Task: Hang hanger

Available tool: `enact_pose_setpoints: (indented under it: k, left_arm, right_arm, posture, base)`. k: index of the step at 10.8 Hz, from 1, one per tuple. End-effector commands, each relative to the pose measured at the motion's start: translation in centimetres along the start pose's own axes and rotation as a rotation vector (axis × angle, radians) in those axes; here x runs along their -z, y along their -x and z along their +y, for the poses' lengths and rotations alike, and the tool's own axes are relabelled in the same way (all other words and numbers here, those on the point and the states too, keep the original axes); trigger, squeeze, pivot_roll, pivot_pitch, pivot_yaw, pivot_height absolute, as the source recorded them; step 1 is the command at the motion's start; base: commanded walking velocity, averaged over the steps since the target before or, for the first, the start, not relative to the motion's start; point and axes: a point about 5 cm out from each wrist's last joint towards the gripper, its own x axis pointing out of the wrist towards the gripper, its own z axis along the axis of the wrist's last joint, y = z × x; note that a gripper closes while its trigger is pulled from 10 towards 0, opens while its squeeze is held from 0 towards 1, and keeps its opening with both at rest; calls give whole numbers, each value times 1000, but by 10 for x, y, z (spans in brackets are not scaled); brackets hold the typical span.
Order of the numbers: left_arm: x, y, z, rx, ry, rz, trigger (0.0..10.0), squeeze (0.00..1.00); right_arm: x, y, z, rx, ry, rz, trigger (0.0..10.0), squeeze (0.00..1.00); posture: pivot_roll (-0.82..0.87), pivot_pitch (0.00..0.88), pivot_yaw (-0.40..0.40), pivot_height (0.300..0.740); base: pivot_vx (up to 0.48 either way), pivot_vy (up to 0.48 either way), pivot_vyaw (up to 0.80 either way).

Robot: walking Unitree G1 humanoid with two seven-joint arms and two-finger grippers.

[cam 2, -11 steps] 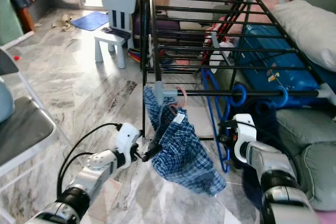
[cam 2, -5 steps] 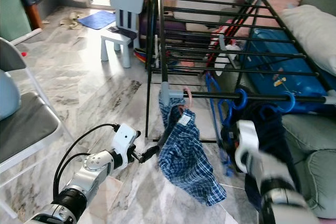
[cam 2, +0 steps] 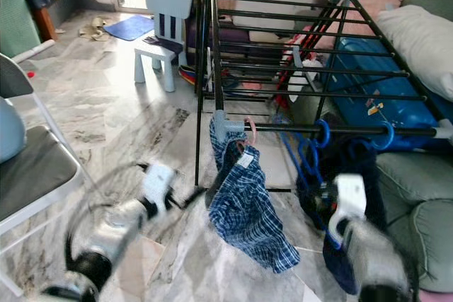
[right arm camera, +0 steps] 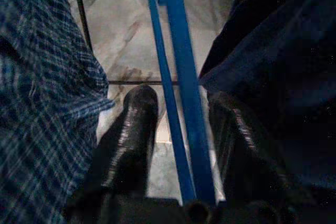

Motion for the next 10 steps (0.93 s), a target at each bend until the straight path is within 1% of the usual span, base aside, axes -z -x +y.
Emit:
enact_pose_setpoints:
  k: [1,2,3,4,5,6,7,8,9,10]
  left_arm:
    - [-7,0,13,-98,-39,-7,10000,0]
    - [-11,3,27,-194,-68,-2,10000,0]
    - [-18,7,37,-263,-95,-31,10000,0]
    - [-22,10,43,-299,-111,-58,10000,0]
    - [-24,19,49,-398,-81,-96,10000,0]
    - [-22,23,48,-434,-62,-104,10000,0]
    - [-13,35,34,-385,-92,-128,10000,0]
    - [-5,46,32,-371,-71,-120,10000,0]
    - [3,63,30,-392,-62,-101,10000,0]
    - [6,69,29,-398,-66,-86,10000,0]
  right_arm:
    - [-7,8,-1,37,11,-40,10000,1000]
    - [-4,14,1,60,11,-45,10000,1000]
    - [-2,20,3,87,25,-51,10000,1000]
    - [-2,24,4,114,24,-56,10000,1000]
    - [0,29,7,146,16,-67,10000,1000]
    - [1,31,7,163,17,-74,10000,1000]
    - [4,36,8,201,19,-87,10000,1000]
    - [4,40,10,218,31,-103,10000,1000]
    - [5,45,14,236,25,-123,10000,1000]
    - [7,47,17,239,25,-128,10000,1000]
  posture:
    - [73,0,-89,740]
    - [74,0,-91,740]
    - [82,0,-96,740]
    - [87,0,-99,740]
    - [94,0,-102,740]
    - [93,0,-103,740]
    - [98,0,-111,740]
    - [110,0,-114,740]
    - [123,0,-114,740]
    - [131,0,-112,740]
  base:
    - [0,0,0]
    - [0,0,0]
    - [0,0,0]
    - [0,0,0]
    - [0,0,0]
    - [0,0,0]
    - [0,0,0]
    - [0,0,0]
    - [0,0,0]
    - [0,0,0]
